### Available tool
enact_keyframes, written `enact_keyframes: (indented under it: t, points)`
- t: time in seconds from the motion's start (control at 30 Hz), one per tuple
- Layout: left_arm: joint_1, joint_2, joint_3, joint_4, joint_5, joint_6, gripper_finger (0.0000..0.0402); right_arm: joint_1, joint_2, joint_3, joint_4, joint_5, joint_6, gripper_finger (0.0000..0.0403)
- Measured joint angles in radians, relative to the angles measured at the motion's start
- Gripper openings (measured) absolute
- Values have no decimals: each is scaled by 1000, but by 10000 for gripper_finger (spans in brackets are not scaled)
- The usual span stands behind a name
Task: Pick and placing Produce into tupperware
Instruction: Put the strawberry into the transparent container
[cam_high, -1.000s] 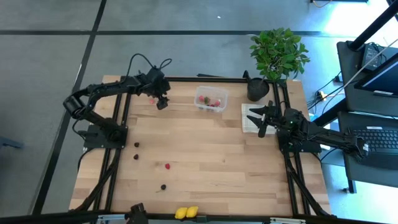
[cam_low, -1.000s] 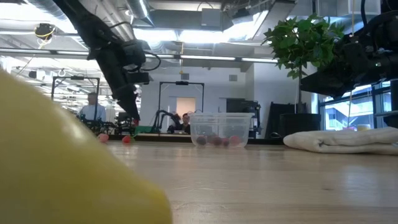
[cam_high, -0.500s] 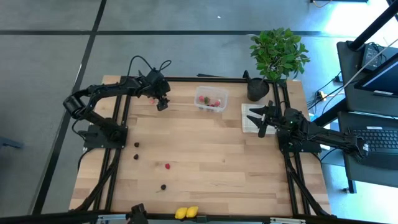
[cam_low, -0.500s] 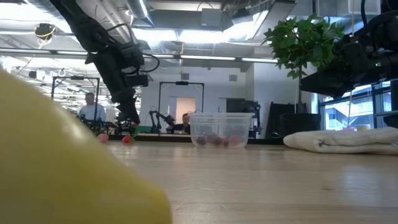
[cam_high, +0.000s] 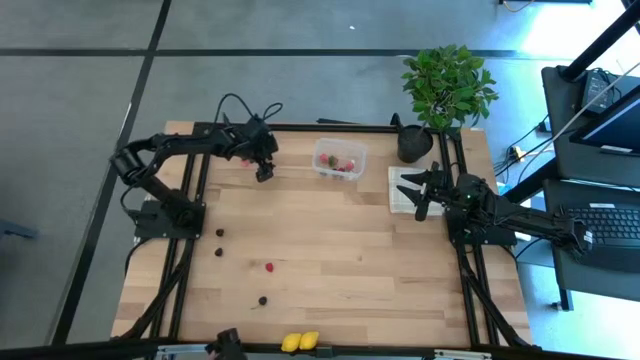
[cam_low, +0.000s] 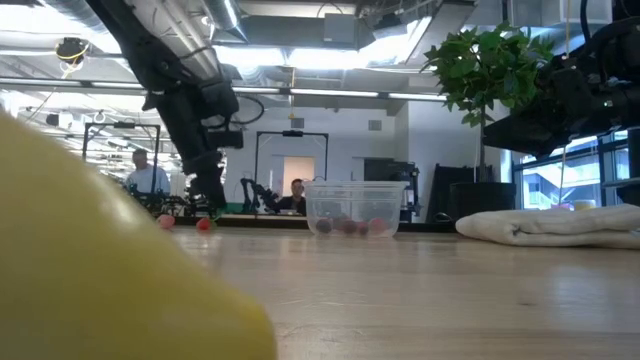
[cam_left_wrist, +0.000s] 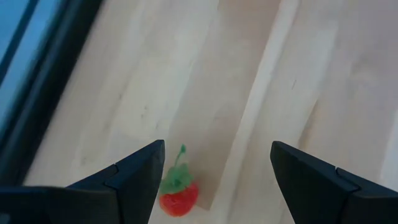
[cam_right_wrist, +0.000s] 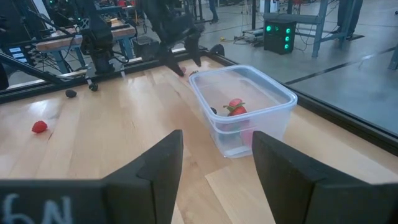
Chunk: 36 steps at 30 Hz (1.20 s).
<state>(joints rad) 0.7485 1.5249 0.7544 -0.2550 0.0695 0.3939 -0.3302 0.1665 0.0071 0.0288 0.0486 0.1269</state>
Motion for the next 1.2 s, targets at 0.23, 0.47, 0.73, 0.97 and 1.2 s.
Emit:
enact_keyframes:
  t: [0.23, 0.47, 0.73, 0.97, 1.2]
  points:
    - [5, 46, 0, 21, -70, 19, 286, 0, 0, 0, 0, 0, 0, 195]
    - [18, 46, 0, 16, -89, 9, 286, 0, 0, 0, 0, 0, -4, 195]
    - [18, 46, 0, 19, -88, 6, 286, 0, 0, 0, 0, 0, -4, 195]
    - [17, 46, 0, 20, -87, 0, 284, 0, 0, 0, 0, 0, -4, 195]
    - [17, 46, 0, 22, -78, -18, 249, 0, 0, 0, 0, 0, -4, 195]
